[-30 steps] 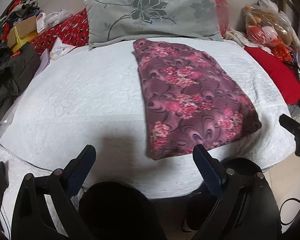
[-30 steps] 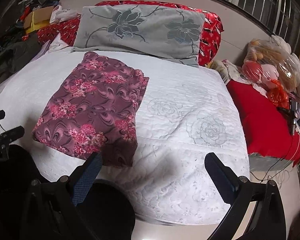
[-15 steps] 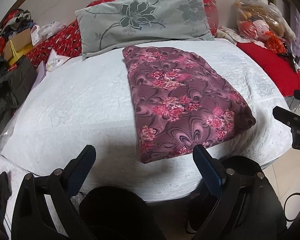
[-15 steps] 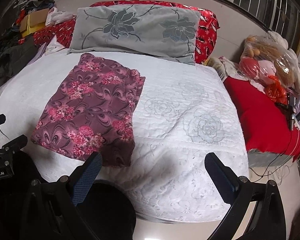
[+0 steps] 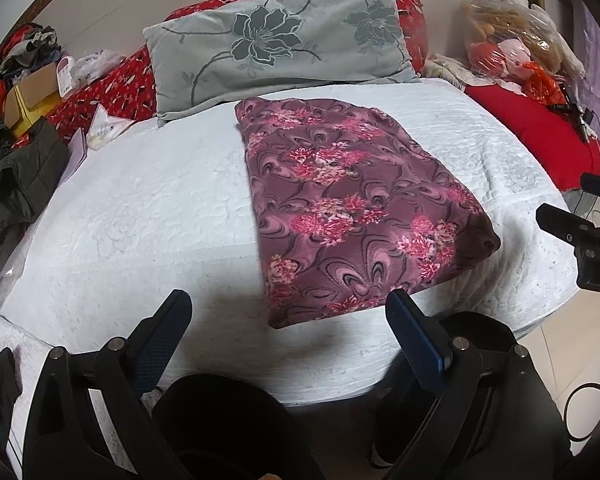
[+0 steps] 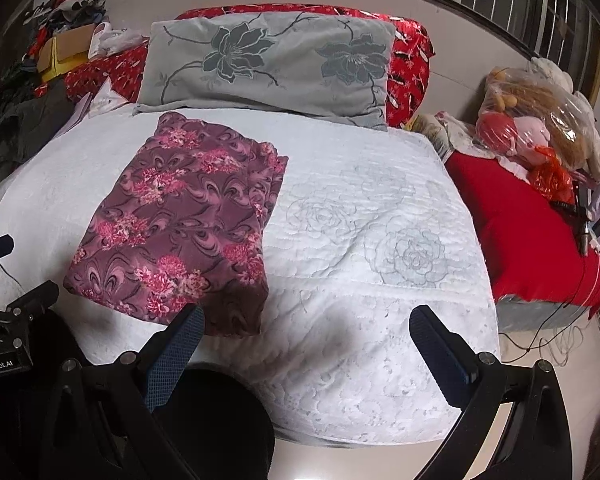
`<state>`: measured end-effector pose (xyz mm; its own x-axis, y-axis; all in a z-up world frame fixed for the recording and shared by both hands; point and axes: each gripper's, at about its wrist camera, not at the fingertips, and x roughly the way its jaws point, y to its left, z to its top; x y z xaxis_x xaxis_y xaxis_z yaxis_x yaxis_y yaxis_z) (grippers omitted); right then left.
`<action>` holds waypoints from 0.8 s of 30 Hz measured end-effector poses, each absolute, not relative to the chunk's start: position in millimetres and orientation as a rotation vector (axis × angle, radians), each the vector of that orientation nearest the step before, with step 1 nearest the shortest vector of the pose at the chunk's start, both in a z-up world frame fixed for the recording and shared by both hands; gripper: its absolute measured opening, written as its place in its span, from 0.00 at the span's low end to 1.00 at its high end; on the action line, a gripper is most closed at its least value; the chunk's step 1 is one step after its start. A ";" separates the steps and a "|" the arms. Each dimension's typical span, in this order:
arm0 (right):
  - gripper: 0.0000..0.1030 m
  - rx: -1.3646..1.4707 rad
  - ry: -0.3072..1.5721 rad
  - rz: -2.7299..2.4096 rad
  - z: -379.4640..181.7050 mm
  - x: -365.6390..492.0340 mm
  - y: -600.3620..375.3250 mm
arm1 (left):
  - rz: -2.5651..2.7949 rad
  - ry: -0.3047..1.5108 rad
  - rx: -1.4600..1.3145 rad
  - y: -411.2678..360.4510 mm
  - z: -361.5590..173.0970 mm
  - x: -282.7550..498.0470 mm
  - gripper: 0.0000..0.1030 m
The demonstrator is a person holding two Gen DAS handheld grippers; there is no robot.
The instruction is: Fold small clothes
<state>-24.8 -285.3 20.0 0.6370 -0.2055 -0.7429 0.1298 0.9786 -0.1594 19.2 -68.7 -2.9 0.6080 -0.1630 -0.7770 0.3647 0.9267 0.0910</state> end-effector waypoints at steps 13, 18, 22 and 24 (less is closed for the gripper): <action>1.00 -0.123 0.807 -0.186 26.4 -32.5 -280.0 | -0.305 0.880 0.216 -65.9 -1.5 16.7 0.96; 1.00 -0.119 0.787 -0.175 30.5 -35.0 -278.8 | -0.306 0.890 0.200 -64.8 -1.4 16.8 0.96; 1.00 -0.100 0.802 -0.166 27.3 -35.4 -279.0 | -0.308 0.892 0.188 -63.5 -1.1 15.7 0.96; 1.00 -0.087 0.806 -0.164 25.6 -35.6 -280.0 | -0.310 0.891 0.181 -63.2 -0.4 14.8 0.96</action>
